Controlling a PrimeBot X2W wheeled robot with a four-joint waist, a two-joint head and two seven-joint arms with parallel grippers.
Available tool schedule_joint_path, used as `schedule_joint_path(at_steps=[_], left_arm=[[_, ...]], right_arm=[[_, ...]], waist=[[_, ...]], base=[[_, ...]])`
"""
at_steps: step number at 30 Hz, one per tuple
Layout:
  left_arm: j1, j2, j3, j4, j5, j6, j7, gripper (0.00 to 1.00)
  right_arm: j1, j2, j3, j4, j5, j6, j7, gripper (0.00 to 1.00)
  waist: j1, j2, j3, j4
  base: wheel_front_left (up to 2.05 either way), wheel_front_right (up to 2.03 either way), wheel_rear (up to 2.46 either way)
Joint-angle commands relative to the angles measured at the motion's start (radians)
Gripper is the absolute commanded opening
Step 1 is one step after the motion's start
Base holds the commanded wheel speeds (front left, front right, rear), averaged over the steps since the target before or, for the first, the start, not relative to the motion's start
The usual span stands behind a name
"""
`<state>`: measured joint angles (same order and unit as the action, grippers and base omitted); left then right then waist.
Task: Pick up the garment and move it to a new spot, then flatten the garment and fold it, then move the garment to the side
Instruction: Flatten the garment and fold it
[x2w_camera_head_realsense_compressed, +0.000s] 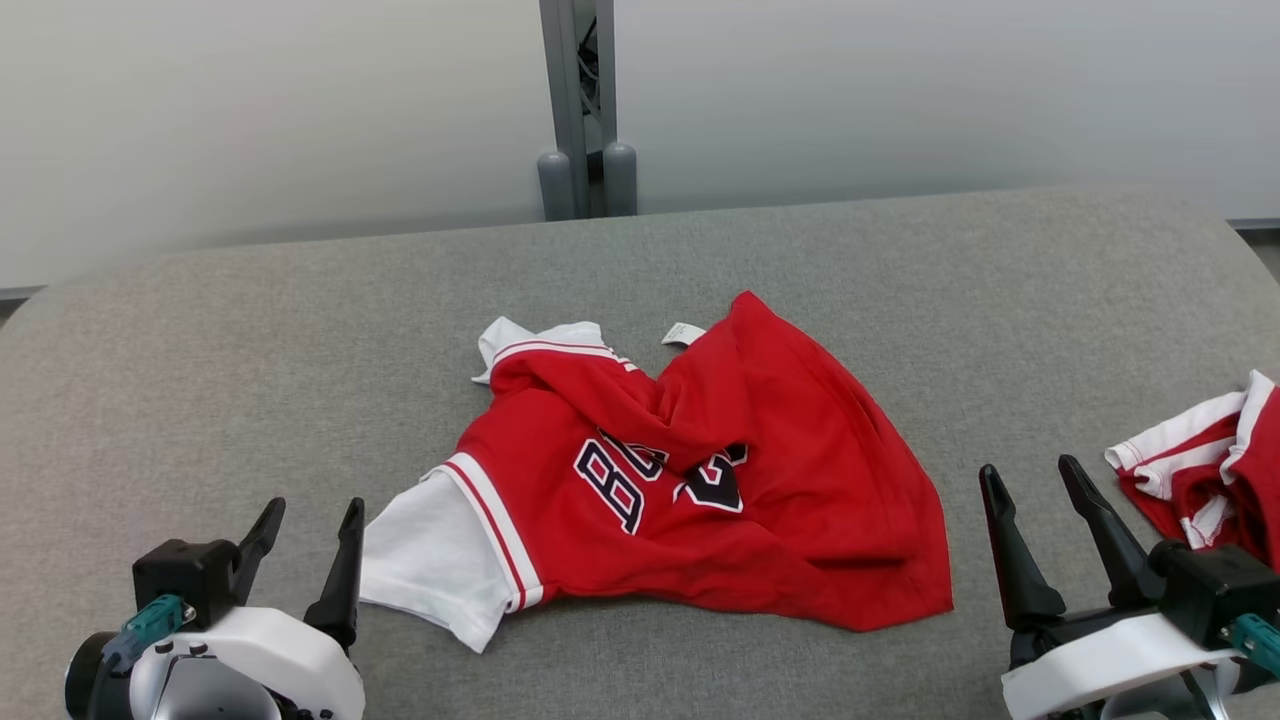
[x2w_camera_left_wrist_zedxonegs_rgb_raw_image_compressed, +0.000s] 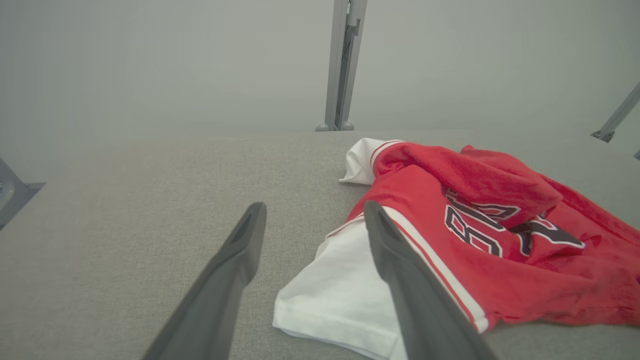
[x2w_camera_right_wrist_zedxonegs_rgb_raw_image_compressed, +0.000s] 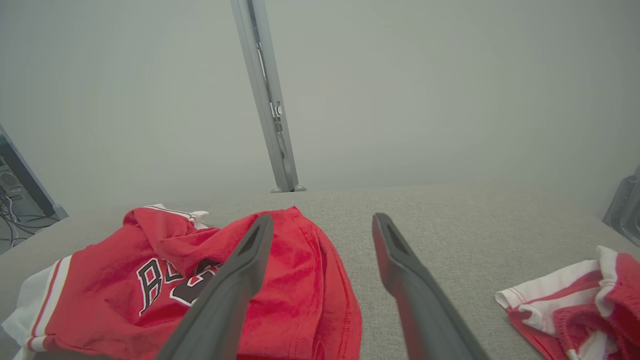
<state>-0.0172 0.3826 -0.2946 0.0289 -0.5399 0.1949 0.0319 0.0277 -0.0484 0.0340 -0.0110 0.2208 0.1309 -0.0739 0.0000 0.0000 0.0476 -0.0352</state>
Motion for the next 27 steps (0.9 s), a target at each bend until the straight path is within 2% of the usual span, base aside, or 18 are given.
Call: schedule_joint_path(at_steps=[1, 6, 17, 18, 19, 20, 21, 22, 27], left_arm=[[-0.021, 0.006, -0.004, 0.022, -0.007, -0.01, 0.012, 1.0], [-0.046, -0.002, -0.013, 0.113, -0.039, -0.04, 0.036, 1.0], [-0.136, -0.013, -0.01, 0.388, -0.118, -0.152, 0.055, 1.0], [-0.143, -0.018, -0.007, 0.403, -0.129, -0.161, 0.052, 0.91], [-0.148, -0.02, -0.01, 0.42, -0.133, -0.17, 0.058, 0.74], [-0.151, -0.024, -0.011, 0.434, -0.141, -0.176, 0.061, 0.49], [-0.156, -0.027, -0.012, 0.446, -0.142, -0.182, 0.057, 0.36], [-0.16, -0.029, -0.014, 0.458, -0.145, -0.189, 0.053, 0.0], [-0.176, -0.037, -0.027, 0.496, -0.14, -0.204, 0.045, 0.0]], right_arm=[[-0.013, -0.005, 0.0, -0.002, -0.001, 0.0, -0.001, 1.0], [-0.024, -0.005, 0.003, 0.0, 0.006, 0.0, -0.011, 1.0], [-0.056, -0.005, 0.008, 0.025, 0.016, 0.0, -0.036, 1.0], [-0.057, -0.005, 0.007, 0.027, 0.016, 0.0, -0.039, 1.0], [-0.059, -0.005, 0.005, 0.029, 0.016, 0.0, -0.039, 1.0], [-0.061, -0.005, 0.003, 0.03, 0.017, 0.0, -0.04, 1.0], [-0.063, -0.005, 0.001, 0.031, 0.018, 0.0, -0.041, 1.0], [-0.064, -0.005, -0.001, 0.031, 0.017, 0.0, -0.041, 1.0], [-0.068, -0.005, -0.026, 0.024, 0.008, 0.0, -0.043, 1.0]], waist=[[0.0, 0.0, 0.018, -0.01], [0.0, 0.0, 0.052, -0.022], [0.0, 0.0, 0.116, -0.051], [0.0, 0.0, 0.119, -0.052], [0.0, 0.0, 0.121, -0.053], [0.0, 0.0, 0.124, -0.054], [0.0, 0.0, 0.126, -0.055], [0.0, 0.0, 0.127, -0.056], [0.0, 0.0, 0.127, -0.06]], base=[[0.0, 0.0, 0.0], [0.0, 0.0, 0.0], [0.0, 0.0, 0.0], [0.0, 0.0, 0.0], [0.0, 0.0, 0.0], [0.0, 0.0, 0.0], [0.0, 0.0, 0.0], [0.0, 0.0, 0.0], [0.0, 0.0, 0.0]])
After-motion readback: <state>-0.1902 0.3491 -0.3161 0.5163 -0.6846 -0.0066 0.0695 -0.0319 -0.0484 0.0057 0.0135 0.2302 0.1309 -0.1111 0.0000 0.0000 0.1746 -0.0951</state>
